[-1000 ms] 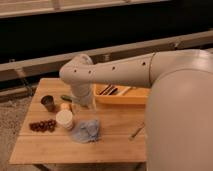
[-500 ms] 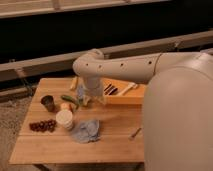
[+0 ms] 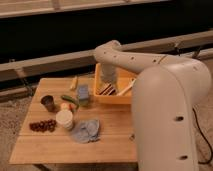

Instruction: Place eraser in metal cup

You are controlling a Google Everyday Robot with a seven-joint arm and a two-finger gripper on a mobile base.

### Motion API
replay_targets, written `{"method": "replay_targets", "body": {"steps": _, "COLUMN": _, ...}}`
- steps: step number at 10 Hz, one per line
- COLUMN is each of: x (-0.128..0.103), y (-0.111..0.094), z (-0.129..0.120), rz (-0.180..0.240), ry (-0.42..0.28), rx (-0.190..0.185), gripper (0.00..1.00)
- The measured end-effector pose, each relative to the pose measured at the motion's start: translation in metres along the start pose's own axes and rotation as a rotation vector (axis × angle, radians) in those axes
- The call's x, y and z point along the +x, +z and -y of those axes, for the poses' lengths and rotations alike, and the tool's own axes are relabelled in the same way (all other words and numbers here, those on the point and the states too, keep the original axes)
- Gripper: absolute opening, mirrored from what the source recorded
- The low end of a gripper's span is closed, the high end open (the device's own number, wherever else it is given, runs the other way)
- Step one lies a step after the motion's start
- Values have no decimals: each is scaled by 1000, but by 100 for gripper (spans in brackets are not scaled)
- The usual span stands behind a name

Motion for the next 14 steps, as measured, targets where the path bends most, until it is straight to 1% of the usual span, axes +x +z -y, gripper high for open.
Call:
{"method": "replay_targets", "body": {"steps": 1, "x": -21, "y": 3, "z": 13, "rz": 8, "ry": 27, "rx": -5, "gripper": 65}}
{"method": "replay_targets", "body": {"steps": 2, "x": -37, "y": 6, "z": 23, "rz": 17, "ry": 52, "rx": -10, "gripper": 65}}
{"method": "replay_targets", "body": {"steps": 3, "x": -49, "y": 10, "z": 33, "rz": 28, "ry": 77, "rx": -18, "gripper": 65}}
{"method": "replay_targets", "body": {"steps": 5, "x": -65, "y": 20, "z": 41, "rz": 57, "ry": 109, "rx": -41, "gripper": 65}}
{"method": "replay_targets", "body": {"steps": 6, "x": -66, "y": 24, "z": 39, "rz": 66, "ry": 113, "rx": -52, "gripper": 65}}
{"method": "replay_targets", "body": {"steps": 8, "x": -69, "y": 43, "z": 32, "rz": 78, "ry": 120, "rx": -70, "gripper": 65}}
{"method": "replay_targets", "body": {"steps": 10, "x": -72, "y": 56, "z": 26, "rz": 80, "ry": 127, "rx": -71, "gripper": 65}}
{"method": "replay_targets", "body": {"steps": 11, "x": -75, "y": 67, "z": 23, "rz": 76, "ry": 129, "rx": -63, "gripper": 65}}
{"method": "replay_targets", "body": {"steps": 12, "x": -75, "y": 79, "z": 20, "rz": 59, "ry": 131, "rx": -50, "gripper": 65}}
{"method": "replay_targets", "body": {"steps": 13, "x": -74, "y": 86, "z": 18, "rz": 44, "ry": 133, "rx": -43, "gripper": 65}}
{"method": "replay_targets", "body": {"steps": 14, "x": -72, "y": 96, "z": 16, "rz": 17, "ry": 137, "rx": -30, "gripper": 65}}
